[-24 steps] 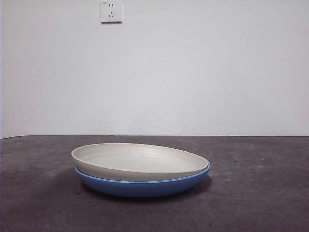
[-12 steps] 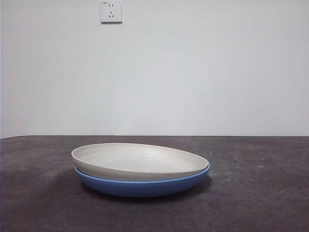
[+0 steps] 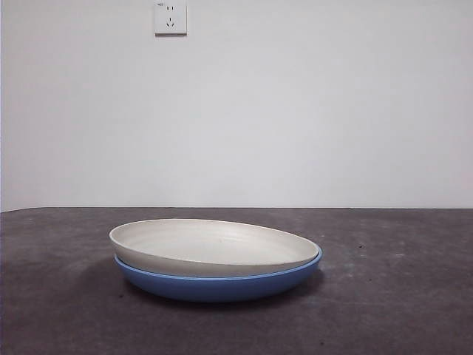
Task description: Pick up the white plate, put it on the blue plate, put it on desk
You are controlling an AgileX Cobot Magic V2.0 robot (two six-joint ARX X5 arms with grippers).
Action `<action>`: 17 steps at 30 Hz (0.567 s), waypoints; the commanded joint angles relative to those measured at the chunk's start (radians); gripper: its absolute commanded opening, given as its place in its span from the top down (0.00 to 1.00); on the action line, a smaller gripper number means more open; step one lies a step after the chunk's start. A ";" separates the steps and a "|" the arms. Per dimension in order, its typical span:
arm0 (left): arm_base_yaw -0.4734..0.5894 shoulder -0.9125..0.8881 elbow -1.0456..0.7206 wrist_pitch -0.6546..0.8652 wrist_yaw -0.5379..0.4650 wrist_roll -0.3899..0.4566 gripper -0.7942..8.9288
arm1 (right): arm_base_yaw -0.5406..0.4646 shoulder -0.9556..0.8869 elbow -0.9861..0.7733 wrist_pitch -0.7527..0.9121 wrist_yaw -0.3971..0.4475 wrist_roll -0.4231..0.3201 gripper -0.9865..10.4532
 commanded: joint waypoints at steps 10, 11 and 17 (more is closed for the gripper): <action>-0.006 0.004 0.010 0.011 -0.004 0.002 0.89 | 0.005 0.005 0.016 0.011 0.002 -0.011 0.89; -0.006 0.004 0.010 0.011 -0.004 0.002 0.89 | 0.005 0.005 0.016 0.011 0.002 -0.011 0.89; -0.006 0.004 0.010 0.011 -0.004 0.002 0.89 | 0.005 0.005 0.016 0.011 0.002 -0.011 0.89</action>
